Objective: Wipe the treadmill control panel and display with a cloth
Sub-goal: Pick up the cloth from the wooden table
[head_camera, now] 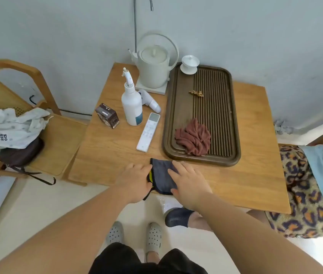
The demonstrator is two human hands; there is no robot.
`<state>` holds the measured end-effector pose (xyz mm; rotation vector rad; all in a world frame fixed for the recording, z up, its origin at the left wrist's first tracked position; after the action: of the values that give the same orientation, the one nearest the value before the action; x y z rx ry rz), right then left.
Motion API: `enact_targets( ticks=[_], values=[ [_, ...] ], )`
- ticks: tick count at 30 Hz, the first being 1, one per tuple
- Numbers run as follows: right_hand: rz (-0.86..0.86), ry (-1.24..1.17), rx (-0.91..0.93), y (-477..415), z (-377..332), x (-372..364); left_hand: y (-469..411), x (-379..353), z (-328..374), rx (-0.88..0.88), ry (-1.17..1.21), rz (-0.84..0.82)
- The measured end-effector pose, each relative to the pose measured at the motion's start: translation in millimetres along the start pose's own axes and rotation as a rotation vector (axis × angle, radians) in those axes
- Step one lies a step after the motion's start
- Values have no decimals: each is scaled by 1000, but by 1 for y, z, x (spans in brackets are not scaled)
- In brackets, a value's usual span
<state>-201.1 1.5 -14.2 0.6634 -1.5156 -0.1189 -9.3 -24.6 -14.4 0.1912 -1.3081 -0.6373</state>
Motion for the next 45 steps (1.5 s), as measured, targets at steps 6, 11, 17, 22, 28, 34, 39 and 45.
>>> enact_targets(
  ticks=[6, 11, 17, 22, 28, 34, 39, 45],
  values=[
    [-131, -4, -40, -6, 7, -32, -8, -27, 12, -32, -121, -121],
    [-25, -43, -44, -2, 3, -33, -13, -34, 11, -26, -40, 12],
    [-39, -216, -105, -6, -8, -26, -16, -43, 6, 155, 170, 244],
    [-91, -241, -75, -1, -13, -33, -9, -55, 4, 189, 174, 259],
    [-40, -219, -76, -11, -28, -12, 11, -47, -11, 180, 379, 310],
    [121, -452, 157, -34, -76, 30, 66, -12, -48, 122, 561, 401],
    [115, -426, 464, -58, -145, 65, 128, 26, -98, 159, 533, 477],
    [79, -402, 609, -75, -262, 98, 210, 37, -178, 426, 577, 613]
  ],
)
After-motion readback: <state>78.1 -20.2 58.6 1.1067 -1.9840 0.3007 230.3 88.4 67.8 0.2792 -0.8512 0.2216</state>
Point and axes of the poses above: each hand's wrist, its own y-axis away from the middle knuckle, its own x-axis out of the back of the hand, z = x × y, the point moved 3 cm from there along -y, towards the middle knuckle, and after that the axes turned 1 degree about -x, right-handed, at the moved point
